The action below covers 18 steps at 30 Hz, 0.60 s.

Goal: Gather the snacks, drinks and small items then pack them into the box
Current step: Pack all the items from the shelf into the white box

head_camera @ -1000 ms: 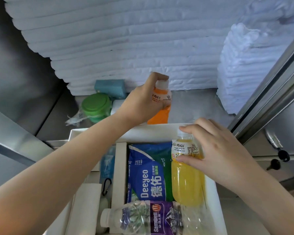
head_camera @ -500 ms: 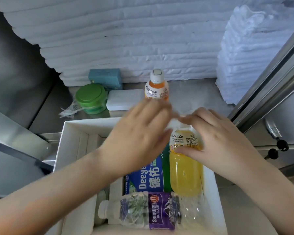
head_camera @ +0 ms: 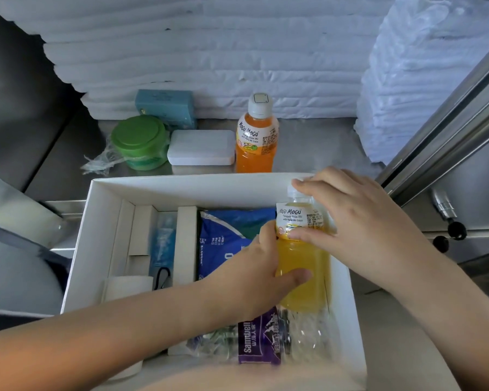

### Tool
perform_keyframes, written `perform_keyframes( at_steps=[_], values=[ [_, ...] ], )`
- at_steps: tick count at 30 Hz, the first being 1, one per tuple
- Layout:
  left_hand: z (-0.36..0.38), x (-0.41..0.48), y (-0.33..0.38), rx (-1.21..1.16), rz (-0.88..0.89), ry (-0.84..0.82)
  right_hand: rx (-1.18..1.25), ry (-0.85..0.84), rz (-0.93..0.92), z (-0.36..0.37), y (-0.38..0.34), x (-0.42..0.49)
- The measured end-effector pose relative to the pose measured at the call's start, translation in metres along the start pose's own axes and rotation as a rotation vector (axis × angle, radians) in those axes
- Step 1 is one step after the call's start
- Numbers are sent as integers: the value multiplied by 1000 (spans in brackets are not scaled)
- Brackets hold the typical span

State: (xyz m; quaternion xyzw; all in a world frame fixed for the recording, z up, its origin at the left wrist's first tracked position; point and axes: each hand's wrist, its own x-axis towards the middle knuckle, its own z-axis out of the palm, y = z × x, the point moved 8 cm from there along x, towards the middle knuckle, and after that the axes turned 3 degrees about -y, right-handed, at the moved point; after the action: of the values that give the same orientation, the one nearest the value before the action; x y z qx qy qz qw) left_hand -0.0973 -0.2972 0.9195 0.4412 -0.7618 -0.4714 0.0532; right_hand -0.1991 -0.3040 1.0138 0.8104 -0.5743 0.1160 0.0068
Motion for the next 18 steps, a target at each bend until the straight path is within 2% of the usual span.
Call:
perform_keyframes(
  at_steps=[5, 8, 13, 18],
  values=[
    [3, 1, -4, -103, -118, 3, 15, -22, -37, -1, 1, -8],
    [4, 3, -1, -44, -149, 12, 100, -78, -52, -1, 7, -8],
    [4, 1, 1, 34, -109, -22, 26, -98, -81, -1, 6, -6],
    [1, 0, 3, 112, -88, -41, -101, -24, -135, -1, 1, -6]
  ],
)
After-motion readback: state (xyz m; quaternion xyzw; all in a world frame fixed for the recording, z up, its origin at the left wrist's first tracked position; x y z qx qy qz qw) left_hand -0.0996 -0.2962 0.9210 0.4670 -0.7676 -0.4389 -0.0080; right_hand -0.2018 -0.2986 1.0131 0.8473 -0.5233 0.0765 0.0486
